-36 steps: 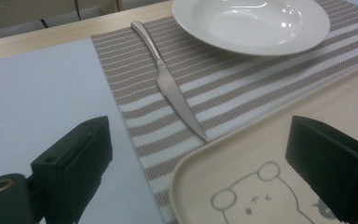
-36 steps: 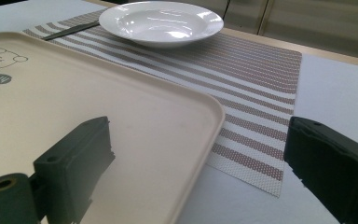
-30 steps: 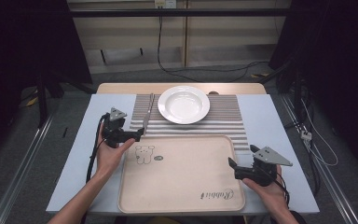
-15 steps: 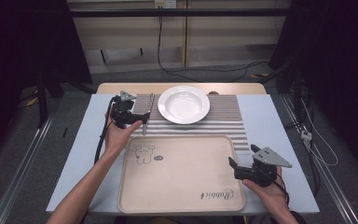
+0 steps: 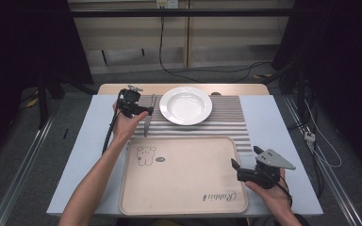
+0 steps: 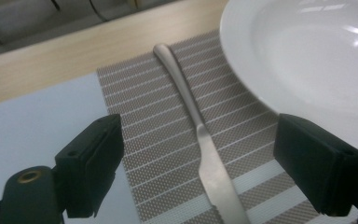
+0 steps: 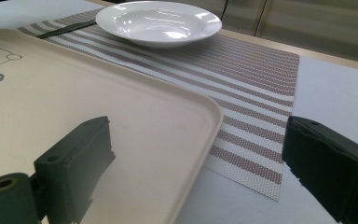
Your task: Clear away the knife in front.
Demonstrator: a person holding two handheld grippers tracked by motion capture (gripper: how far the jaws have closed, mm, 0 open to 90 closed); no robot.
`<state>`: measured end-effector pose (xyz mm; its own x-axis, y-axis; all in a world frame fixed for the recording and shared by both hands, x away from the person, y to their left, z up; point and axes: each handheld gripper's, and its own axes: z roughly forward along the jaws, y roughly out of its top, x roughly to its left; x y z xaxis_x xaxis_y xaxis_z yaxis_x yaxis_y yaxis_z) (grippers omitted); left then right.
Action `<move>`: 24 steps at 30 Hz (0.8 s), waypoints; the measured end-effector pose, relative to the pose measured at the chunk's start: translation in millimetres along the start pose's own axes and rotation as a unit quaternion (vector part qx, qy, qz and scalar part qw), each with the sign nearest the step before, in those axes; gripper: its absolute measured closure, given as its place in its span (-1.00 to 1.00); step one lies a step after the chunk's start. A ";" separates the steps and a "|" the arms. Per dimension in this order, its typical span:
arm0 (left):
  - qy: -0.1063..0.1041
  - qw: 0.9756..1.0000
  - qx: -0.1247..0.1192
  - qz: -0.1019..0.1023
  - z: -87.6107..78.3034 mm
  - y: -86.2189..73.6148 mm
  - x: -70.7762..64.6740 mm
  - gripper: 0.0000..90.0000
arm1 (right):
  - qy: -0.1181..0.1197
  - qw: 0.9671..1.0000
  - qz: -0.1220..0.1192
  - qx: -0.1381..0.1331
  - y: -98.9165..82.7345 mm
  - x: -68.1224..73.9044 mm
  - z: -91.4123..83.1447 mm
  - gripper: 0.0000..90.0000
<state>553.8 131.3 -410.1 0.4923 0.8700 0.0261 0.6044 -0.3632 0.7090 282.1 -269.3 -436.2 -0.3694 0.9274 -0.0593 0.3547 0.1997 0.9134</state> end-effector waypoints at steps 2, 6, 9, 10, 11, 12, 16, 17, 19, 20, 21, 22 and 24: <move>-0.003 1.000 0.000 -0.005 3.4 0.6 2.6 -0.61 | -0.001 1.000 0.001 0.002 -0.2 0.1 0.0 -0.82; 0.005 1.000 0.012 -0.013 13.1 2.9 10.0 -0.56 | -0.003 1.000 0.000 0.002 -0.6 -0.3 -0.2 -0.82; 0.009 1.000 0.023 -0.012 20.6 6.7 11.2 -0.50 | -0.002 1.000 -0.001 0.003 -0.5 -0.3 0.3 -0.82; 0.008 1.000 0.027 -0.011 22.6 8.2 11.4 -0.42 | -0.001 1.000 -0.002 0.004 -0.6 -0.3 0.8 -0.82; 0.009 1.000 0.026 -0.015 25.3 9.5 11.1 -0.42 | 0.000 1.000 -0.002 0.005 -0.6 -0.4 0.9 -0.82; 0.009 0.999 0.027 -0.018 28.2 11.0 10.9 -0.40 | 0.000 1.000 -0.002 0.005 -0.6 -0.5 0.9 -0.82; 0.012 0.999 0.032 -0.017 41.2 19.4 8.6 -0.29 | -0.001 1.000 -0.001 0.008 -0.9 -1.0 0.6 -0.83; 0.012 0.999 0.032 -0.017 41.2 19.4 8.6 -0.29 | -0.001 1.000 -0.001 0.008 -0.9 -1.0 0.6 -0.83; 0.028 0.999 0.036 -0.015 46.8 22.9 8.1 -0.31 | 0.001 1.000 0.000 0.007 -0.9 -1.5 0.7 -0.83; 0.028 0.999 0.036 -0.015 46.8 22.9 8.1 -0.33 | 0.001 1.000 0.000 0.007 -0.9 -1.5 0.7 -0.83; 0.023 0.999 0.035 -0.025 49.3 23.5 8.1 -0.33 | 0.002 1.000 0.000 0.008 -0.9 -1.8 1.1 -0.83; 0.020 0.998 0.045 -0.028 52.0 24.3 8.4 -0.27 | 0.003 1.000 0.003 0.009 -0.8 -2.6 1.4 -0.83; 0.023 0.998 0.057 -0.025 56.0 25.0 8.2 -0.26 | 0.003 1.000 0.003 0.009 -0.9 -2.8 1.1 -0.84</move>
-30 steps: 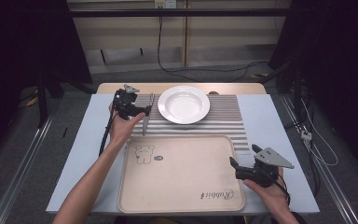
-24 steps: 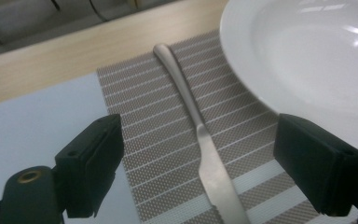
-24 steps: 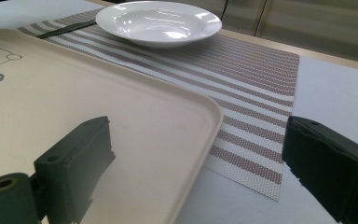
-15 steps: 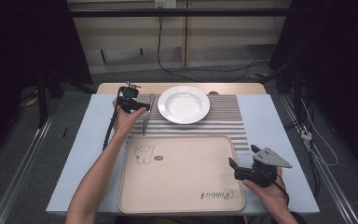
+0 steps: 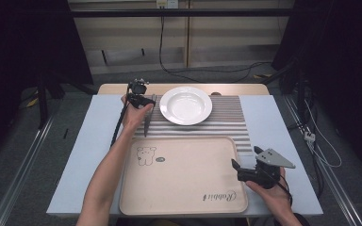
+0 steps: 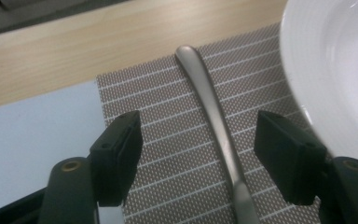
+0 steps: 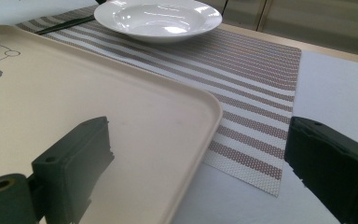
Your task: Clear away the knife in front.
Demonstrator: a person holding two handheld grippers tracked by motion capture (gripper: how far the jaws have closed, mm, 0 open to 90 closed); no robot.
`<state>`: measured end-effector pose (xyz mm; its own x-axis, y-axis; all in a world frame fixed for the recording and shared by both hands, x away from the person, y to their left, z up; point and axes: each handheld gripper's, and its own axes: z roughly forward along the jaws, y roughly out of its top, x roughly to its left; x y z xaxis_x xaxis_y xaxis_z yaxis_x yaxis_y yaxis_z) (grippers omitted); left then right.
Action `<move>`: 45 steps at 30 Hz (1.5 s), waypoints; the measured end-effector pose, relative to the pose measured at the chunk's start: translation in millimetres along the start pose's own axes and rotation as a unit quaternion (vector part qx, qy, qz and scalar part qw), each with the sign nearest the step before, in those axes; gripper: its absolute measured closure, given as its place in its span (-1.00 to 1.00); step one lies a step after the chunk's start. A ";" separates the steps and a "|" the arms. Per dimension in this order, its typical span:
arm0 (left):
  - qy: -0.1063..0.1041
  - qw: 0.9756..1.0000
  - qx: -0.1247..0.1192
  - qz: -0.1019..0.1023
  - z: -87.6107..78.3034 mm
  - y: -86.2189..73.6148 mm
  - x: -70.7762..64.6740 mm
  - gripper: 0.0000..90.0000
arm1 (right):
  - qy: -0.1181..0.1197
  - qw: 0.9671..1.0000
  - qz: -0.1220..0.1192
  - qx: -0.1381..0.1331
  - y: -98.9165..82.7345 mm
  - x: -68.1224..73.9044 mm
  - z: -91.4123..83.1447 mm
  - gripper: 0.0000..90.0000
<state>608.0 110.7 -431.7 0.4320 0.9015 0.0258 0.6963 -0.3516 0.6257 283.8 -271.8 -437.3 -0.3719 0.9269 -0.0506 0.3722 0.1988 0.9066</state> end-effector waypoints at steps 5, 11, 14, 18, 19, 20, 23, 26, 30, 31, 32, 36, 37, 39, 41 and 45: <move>-0.016 1.000 0.013 0.002 5.0 0.1 1.6 0.01 | 0.001 1.000 -0.003 -0.003 -0.1 0.8 -2.8 -0.84; -0.024 1.000 0.015 -0.005 11.7 0.3 0.5 0.19 | 0.002 1.000 -0.003 -0.002 0.0 1.0 -2.8 -0.84; -0.025 1.000 0.017 -0.001 12.2 1.1 -0.8 0.27 | 0.003 1.000 -0.003 -0.002 0.1 0.6 -2.6 -0.84; -0.027 0.999 0.025 0.009 14.2 0.1 -6.8 0.38 | 0.004 1.000 -0.004 -0.005 0.0 0.7 -4.0 -0.84; -0.027 0.999 0.025 0.009 14.2 0.1 -6.8 0.42 | 0.004 1.000 -0.004 -0.006 0.1 0.7 -4.4 -0.84; -0.026 0.999 0.028 0.013 14.9 -0.7 -7.9 0.47 | 0.004 1.000 -0.004 -0.006 0.1 0.7 -4.6 -0.84; -0.032 0.999 0.027 0.014 14.9 -0.6 -10.1 0.63 | 0.004 1.000 -0.003 -0.006 0.0 0.6 -4.4 -0.84; -0.022 0.999 0.040 0.029 13.9 1.3 -13.4 0.69 | 0.009 1.000 -0.004 -0.003 -0.3 1.6 -3.9 -0.84; -0.022 0.998 0.060 0.020 10.4 1.7 -9.3 0.75 | 0.009 1.000 -0.003 -0.003 -0.4 1.3 -3.7 -0.84; -0.025 0.997 0.064 0.027 9.6 1.9 -7.4 0.76 | 0.009 1.000 -0.003 -0.002 -0.4 1.2 -3.6 -0.83; -0.026 0.997 0.066 0.024 9.3 1.5 -6.4 0.76 | 0.009 1.000 -0.003 -0.002 -0.4 1.2 -3.6 -0.83; -0.028 0.997 0.071 0.020 8.6 1.4 -3.2 0.77 | 0.009 1.000 -0.004 -0.002 -0.3 1.8 -3.5 -0.83; -0.032 0.997 0.071 0.017 8.9 1.4 -2.4 0.77 | 0.008 1.000 -0.004 -0.002 -0.2 1.8 -3.2 -0.83; -0.038 0.997 0.073 0.008 9.0 1.5 -0.4 0.76 | 0.007 1.000 -0.005 -0.002 0.0 1.8 -2.0 -0.83; -0.041 0.996 0.074 0.005 9.4 1.7 1.0 0.75 | 0.007 1.000 -0.004 -0.001 -0.1 1.7 -1.7 -0.83; -0.045 0.996 0.070 -0.010 10.2 1.2 1.7 0.75 | 0.006 1.000 -0.005 -0.001 -0.1 1.6 -1.7 -0.83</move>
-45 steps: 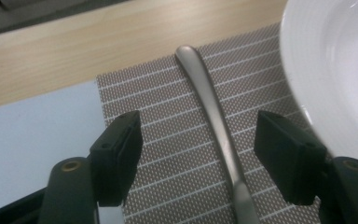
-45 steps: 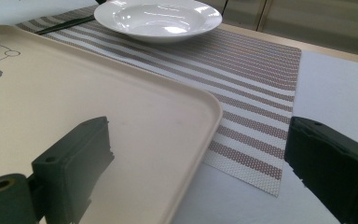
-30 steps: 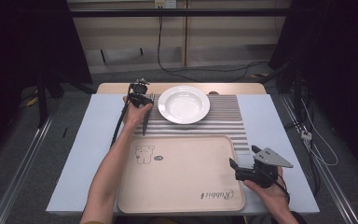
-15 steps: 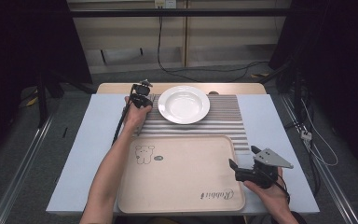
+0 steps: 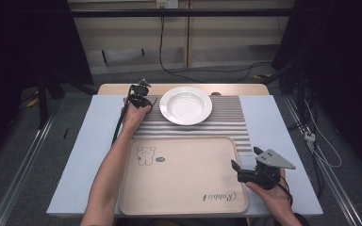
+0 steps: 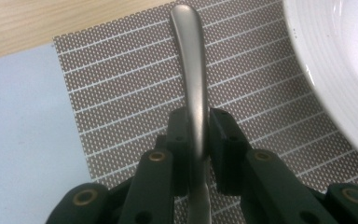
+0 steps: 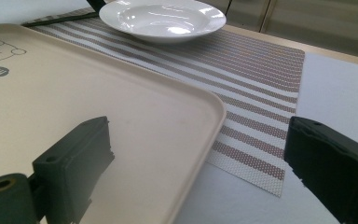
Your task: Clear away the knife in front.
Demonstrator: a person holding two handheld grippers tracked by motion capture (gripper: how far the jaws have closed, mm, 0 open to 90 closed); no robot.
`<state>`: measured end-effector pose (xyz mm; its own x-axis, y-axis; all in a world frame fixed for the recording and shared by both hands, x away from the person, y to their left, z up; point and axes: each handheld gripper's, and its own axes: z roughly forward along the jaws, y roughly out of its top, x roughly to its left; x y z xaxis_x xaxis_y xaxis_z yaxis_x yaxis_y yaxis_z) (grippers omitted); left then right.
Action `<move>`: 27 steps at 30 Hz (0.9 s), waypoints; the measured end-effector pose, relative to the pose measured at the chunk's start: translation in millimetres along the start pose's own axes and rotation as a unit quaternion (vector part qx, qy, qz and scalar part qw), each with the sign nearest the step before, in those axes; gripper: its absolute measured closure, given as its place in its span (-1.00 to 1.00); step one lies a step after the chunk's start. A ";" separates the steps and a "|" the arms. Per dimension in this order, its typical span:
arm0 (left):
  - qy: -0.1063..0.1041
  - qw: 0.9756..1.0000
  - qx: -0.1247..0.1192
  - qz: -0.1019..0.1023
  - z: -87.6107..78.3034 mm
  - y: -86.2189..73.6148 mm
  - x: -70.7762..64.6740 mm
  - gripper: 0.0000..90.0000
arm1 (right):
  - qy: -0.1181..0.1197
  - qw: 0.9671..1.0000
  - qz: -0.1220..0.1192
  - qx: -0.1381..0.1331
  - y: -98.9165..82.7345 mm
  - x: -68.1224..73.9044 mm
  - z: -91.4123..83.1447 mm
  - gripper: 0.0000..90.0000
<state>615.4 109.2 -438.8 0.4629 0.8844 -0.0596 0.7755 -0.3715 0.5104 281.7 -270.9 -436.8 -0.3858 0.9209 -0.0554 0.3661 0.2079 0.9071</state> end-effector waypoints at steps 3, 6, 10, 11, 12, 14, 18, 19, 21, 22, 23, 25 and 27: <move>-0.006 1.000 0.005 -0.014 -0.2 0.8 2.2 0.76 | 0.000 1.000 0.000 0.000 0.0 0.3 -0.2 -0.83; 0.007 1.000 0.014 -0.009 -0.1 2.5 -1.1 0.76 | 0.001 1.000 -0.001 0.000 0.0 0.4 -0.6 -0.83; 0.009 1.000 0.021 -0.009 -0.3 3.9 -2.5 0.77 | 0.001 1.000 0.001 -0.001 -0.2 0.1 -1.4 -0.82; 0.010 1.000 0.027 -0.005 -0.7 4.6 -2.6 0.78 | 0.000 1.000 0.000 -0.001 -0.3 -0.1 -1.5 -0.82; 0.006 0.999 0.034 -0.001 -1.5 5.3 -2.4 0.78 | 0.000 1.000 0.001 -0.001 -0.3 -0.3 -1.5 -0.82; 0.007 0.999 0.032 0.008 -2.1 4.3 -2.7 0.78 | 0.001 1.000 0.001 0.000 -0.4 -0.7 -1.2 -0.82; 0.007 1.000 0.029 0.011 -2.5 3.2 -3.2 0.78 | 0.001 1.000 0.000 0.000 -0.4 -0.4 -0.6 -0.82; 0.005 1.000 0.028 0.008 -2.7 2.9 -2.5 0.78 | 0.001 1.000 0.000 0.000 -0.4 -0.4 -0.6 -0.82; 0.005 0.999 0.035 0.014 -4.2 3.0 -2.8 0.78 | 0.000 1.000 -0.001 0.000 -0.2 -0.1 -0.9 -0.82; 0.008 0.999 0.032 0.013 -5.1 2.6 -3.7 0.78 | 0.000 1.000 0.000 0.000 -0.3 -0.3 -0.8 -0.82; 0.006 0.999 0.035 0.019 -6.7 2.7 -2.7 0.78 | 0.000 1.000 0.000 0.000 -0.3 -0.3 -0.8 -0.82; 0.010 0.999 0.035 0.016 -10.9 2.1 -0.8 0.78 | -0.001 1.000 0.000 0.001 -0.4 0.0 -0.8 -0.82; 0.006 0.999 0.035 0.013 -11.8 1.9 -0.1 0.78 | -0.001 1.000 0.000 0.000 -0.4 0.5 -1.0 -0.82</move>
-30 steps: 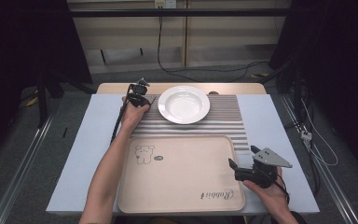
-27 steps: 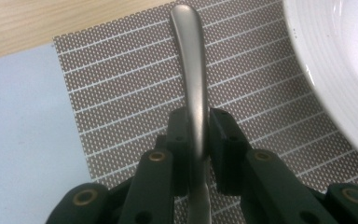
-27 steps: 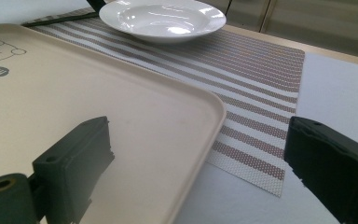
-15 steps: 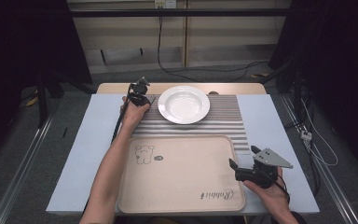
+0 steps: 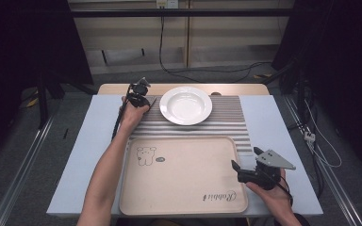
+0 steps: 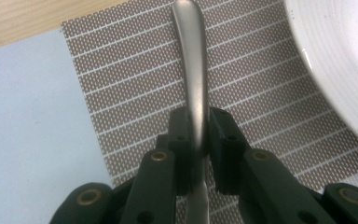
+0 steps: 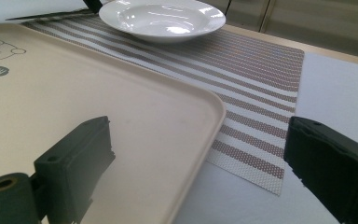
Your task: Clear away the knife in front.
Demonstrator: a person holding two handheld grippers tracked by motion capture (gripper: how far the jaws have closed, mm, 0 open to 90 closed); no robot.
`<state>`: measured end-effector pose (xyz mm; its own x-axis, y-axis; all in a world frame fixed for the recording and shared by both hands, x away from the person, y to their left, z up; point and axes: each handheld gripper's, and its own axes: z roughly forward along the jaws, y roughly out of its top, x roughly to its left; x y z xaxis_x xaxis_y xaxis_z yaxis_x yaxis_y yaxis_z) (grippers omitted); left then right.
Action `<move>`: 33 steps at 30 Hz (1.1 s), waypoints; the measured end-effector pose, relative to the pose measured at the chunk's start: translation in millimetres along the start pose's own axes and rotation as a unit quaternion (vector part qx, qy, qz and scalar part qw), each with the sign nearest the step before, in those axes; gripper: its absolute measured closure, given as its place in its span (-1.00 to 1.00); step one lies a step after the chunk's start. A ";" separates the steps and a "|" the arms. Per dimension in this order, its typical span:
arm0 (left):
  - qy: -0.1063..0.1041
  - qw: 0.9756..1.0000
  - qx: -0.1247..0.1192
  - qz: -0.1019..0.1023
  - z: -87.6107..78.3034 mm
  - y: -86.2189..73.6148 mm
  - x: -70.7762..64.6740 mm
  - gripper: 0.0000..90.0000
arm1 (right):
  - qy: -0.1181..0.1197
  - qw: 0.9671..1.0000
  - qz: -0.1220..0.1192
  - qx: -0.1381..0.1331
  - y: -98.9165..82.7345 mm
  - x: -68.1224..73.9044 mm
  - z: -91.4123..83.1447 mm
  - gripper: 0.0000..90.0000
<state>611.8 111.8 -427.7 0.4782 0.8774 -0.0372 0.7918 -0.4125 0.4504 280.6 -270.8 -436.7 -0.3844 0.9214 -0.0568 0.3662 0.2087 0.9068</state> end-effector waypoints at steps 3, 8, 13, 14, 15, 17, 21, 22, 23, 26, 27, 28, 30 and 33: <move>0.003 1.000 0.001 0.005 -3.5 -0.8 1.5 0.78 | 0.000 1.000 0.000 0.000 0.0 0.1 -0.1 -0.82; 0.002 1.000 -0.002 0.005 -8.2 -3.1 0.6 0.78 | 0.001 1.000 -0.001 0.000 0.0 0.3 0.5 -0.82; 0.005 1.000 -0.003 0.013 -16.2 -6.8 -2.4 0.78 | 0.001 1.000 -0.002 0.000 0.1 0.8 0.8 -0.82; 0.003 1.000 -0.005 0.011 -17.7 -7.9 -2.6 0.78 | 0.001 1.000 -0.002 -0.001 0.2 0.8 1.0 -0.82; 0.002 1.000 -0.006 0.011 -21.3 -10.1 -1.0 0.78 | 0.001 1.000 -0.002 -0.001 0.2 0.8 0.9 -0.82; 0.008 1.000 -0.005 0.010 -22.5 -11.2 -1.0 0.78 | 0.000 1.000 -0.003 -0.001 0.3 0.8 0.4 -0.82; 0.009 1.000 -0.006 0.011 -26.2 -18.5 -0.6 0.78 | -0.001 1.000 -0.004 -0.002 0.6 1.5 -0.3 -0.82; 0.007 1.000 -0.006 0.015 -27.5 -20.3 -0.2 0.78 | -0.001 1.000 -0.004 -0.002 0.6 1.5 -0.3 -0.82; 0.010 1.000 -0.008 0.010 -28.6 -22.3 -0.9 0.78 | -0.001 1.000 -0.004 -0.001 0.8 1.9 -0.4 -0.82; 0.010 1.000 -0.011 0.013 -32.8 -26.5 0.3 0.78 | -0.001 1.000 -0.003 -0.002 1.0 2.2 -0.3 -0.82; 0.010 1.000 -0.012 0.013 -34.2 -27.8 0.7 0.78 | -0.002 1.000 -0.003 -0.002 1.1 2.3 -0.8 -0.82; 0.011 1.000 -0.011 0.014 -35.8 -28.7 1.5 0.78 | -0.002 1.000 -0.003 -0.002 1.0 2.2 -0.9 -0.82; 0.010 1.000 -0.013 0.015 -40.4 -30.2 1.4 0.78 | -0.002 1.000 -0.003 -0.002 1.0 2.3 -1.1 -0.82; 0.010 1.000 -0.019 0.020 -47.2 -31.6 -0.4 0.78 | -0.003 1.000 -0.004 -0.003 1.0 2.4 -1.1 -0.82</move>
<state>568.6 136.0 -399.8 0.5010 0.8654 -0.0018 0.7575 -0.4375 0.4845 279.1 -268.8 -435.5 -0.3826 0.9216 -0.0653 0.3585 0.2133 0.9089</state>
